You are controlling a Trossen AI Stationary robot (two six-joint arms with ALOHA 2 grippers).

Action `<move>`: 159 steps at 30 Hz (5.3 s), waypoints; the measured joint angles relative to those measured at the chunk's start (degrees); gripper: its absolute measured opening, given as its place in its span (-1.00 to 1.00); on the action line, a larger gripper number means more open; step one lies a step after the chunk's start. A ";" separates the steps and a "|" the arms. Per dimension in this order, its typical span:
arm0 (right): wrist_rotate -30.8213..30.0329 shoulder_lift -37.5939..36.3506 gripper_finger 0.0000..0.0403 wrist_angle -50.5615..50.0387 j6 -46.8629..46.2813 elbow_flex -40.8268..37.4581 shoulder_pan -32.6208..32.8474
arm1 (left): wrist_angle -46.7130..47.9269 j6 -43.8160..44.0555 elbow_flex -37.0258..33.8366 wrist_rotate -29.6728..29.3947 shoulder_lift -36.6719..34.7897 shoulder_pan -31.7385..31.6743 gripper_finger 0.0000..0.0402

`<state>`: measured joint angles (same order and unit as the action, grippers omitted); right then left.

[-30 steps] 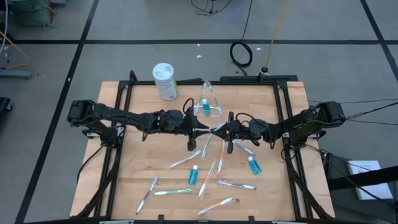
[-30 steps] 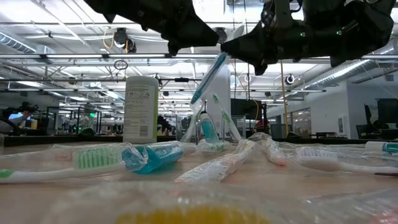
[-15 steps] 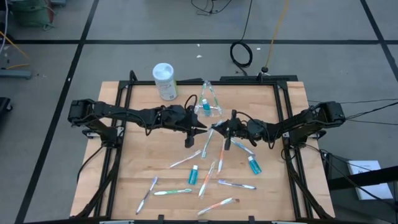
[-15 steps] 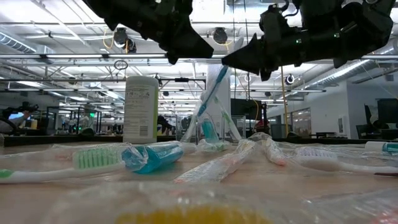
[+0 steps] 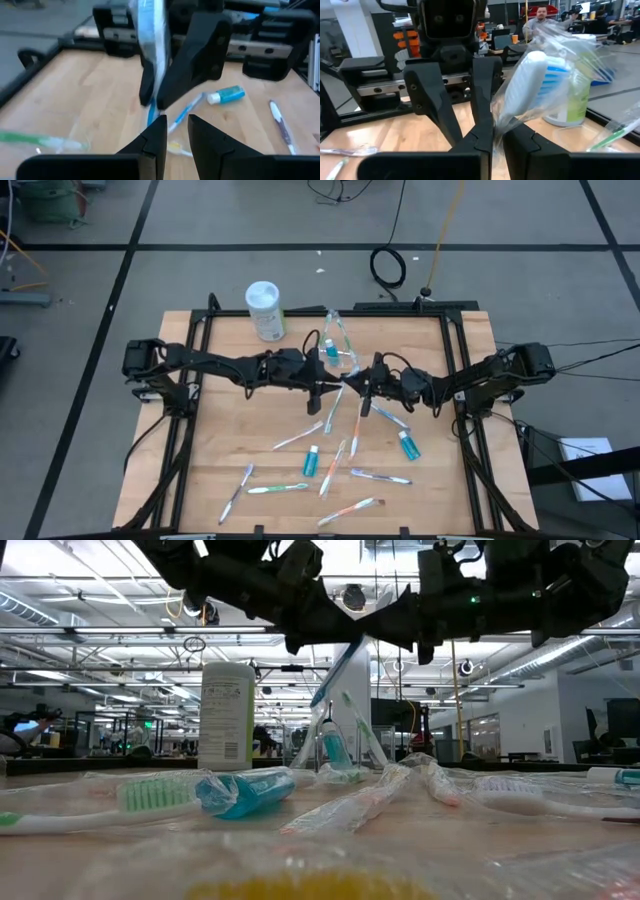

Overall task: Pick & Place toothbrushing station
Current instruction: Put the blue toothbrush into the transparent organizer

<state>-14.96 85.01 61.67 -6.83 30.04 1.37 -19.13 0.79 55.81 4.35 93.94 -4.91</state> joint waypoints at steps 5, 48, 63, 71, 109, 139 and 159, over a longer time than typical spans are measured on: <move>-0.07 0.00 -0.91 -1.17 0.09 0.00 0.04 | -0.30 0.94 0.00 0.91 -0.03 -0.22 -0.57; 0.30 0.00 -0.91 0.09 -5.99 -0.04 -3.58 | 1.39 -1.72 0.00 -6.08 -0.12 -0.39 -0.57; 1.58 0.00 -0.91 0.09 -7.21 -0.04 -3.93 | 0.65 -4.30 0.00 -8.07 -0.05 -0.94 -0.57; 1.64 -0.25 -0.91 -0.34 -3.16 -0.03 -4.57 | 6.26 -4.73 2.58 -5.08 -0.08 -2.93 -0.44; 2.62 -0.26 -0.56 1.67 1.67 -0.02 -5.16 | 1.57 -1.70 2.51 0.52 -0.03 -5.31 -0.90; -5.79 -0.24 -0.31 -21.64 6.01 -0.04 -1.62 | -55.57 -2.22 -17.33 -19.41 9.10 -13.49 -0.93; -5.77 -0.24 -0.31 -21.64 6.01 -0.04 -1.62 | -57.48 -3.41 -16.02 -35.14 19.88 -7.90 -0.58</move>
<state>-20.73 84.77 40.03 -0.82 30.00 -0.25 -76.61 -2.62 39.79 -30.79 113.82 -12.80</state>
